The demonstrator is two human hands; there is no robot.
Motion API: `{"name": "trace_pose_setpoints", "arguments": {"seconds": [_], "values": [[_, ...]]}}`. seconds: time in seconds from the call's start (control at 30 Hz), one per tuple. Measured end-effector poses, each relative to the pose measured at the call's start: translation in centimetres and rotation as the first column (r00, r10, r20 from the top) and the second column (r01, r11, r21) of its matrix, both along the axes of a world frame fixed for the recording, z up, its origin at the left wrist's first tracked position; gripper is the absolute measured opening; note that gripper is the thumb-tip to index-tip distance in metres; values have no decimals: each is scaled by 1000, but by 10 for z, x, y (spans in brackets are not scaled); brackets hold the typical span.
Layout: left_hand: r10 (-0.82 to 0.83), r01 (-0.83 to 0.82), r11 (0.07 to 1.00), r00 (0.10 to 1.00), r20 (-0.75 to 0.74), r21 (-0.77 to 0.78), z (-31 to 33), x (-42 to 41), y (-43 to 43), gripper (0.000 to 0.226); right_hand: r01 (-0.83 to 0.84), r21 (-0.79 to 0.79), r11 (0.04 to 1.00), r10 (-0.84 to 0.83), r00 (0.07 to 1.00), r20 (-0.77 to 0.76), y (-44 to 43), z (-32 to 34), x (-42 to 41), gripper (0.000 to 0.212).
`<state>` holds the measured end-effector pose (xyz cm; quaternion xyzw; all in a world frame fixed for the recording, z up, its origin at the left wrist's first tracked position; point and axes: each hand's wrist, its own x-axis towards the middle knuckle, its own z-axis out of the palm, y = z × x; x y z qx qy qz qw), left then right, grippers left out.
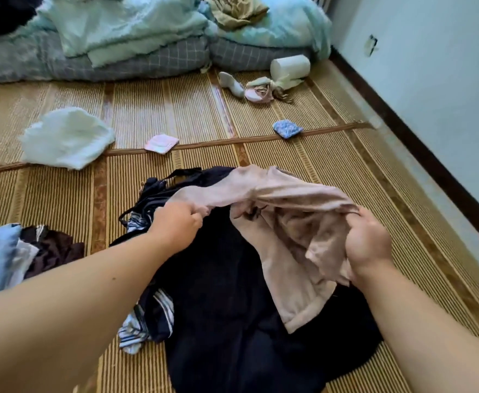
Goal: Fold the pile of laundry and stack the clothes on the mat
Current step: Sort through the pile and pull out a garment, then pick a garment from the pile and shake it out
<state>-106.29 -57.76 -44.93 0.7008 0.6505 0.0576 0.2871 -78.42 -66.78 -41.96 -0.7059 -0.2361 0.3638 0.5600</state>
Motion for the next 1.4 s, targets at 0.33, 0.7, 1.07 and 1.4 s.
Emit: {"name": "trace_pose_setpoints", "arguments": {"seconds": [0.33, 0.7, 1.07, 1.4], "values": [[284, -110, 956, 569, 772, -270, 201, -4, -49, 20, 116, -15, 993, -116, 993, 17, -56, 128, 25, 21], [122, -28, 991, 572, 811, -129, 399, -19, -163, 18, -351, 16, 936, 325, 884, 337, -152, 329, -58, 5], [-135, -21, 987, 435, 890, 160, 471, -34, -260, 7, -724, 171, 668, 599, 660, 454, -182, 463, -133, 17], [-96, 236, 966, 701, 706, -104, 415, -62, -298, 12, -673, 470, 572, 686, 706, 176, -207, 578, -124, 26]]}}
